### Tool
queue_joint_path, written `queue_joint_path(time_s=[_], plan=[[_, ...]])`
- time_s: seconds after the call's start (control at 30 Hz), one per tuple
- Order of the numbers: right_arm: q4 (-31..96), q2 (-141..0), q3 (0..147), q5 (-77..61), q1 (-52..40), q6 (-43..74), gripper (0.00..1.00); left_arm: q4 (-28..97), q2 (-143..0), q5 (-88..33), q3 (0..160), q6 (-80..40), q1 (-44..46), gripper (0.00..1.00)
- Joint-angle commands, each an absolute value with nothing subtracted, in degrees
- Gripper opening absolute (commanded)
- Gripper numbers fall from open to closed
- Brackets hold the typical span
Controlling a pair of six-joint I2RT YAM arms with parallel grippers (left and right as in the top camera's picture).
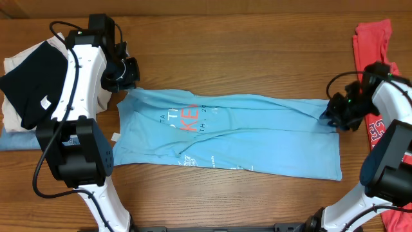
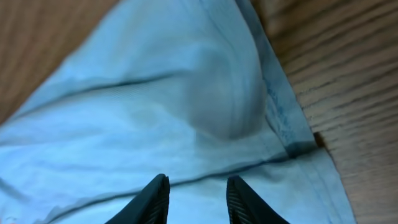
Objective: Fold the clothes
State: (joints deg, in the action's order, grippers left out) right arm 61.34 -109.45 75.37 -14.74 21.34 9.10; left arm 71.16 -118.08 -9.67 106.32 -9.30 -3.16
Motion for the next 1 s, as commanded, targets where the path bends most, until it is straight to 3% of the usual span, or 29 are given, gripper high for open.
queue_joint_path(time_s=[0.0, 0.57, 0.8, 0.97], plan=[[58.13, -108.33, 71.83, -14.9, 21.54, 11.25, 0.34, 71.18, -117.84, -10.57, 106.54, -10.33, -3.57, 0.04], [46.78, -108.33, 68.58, -8.43, 21.54, 20.91, 0.32, 71.75, -117.82, -10.55, 106.54, -10.31, -3.57, 0.04], [46.09, -108.33, 68.58, -8.43, 21.54, 20.91, 0.04, 71.75, -117.82, -10.52, 106.54, -10.31, -3.25, 0.04], [46.33, -108.33, 69.52, -8.4, 22.15, 20.86, 0.04, 71.94, -117.8, -7.94, 106.59, -10.26, -3.53, 0.04]])
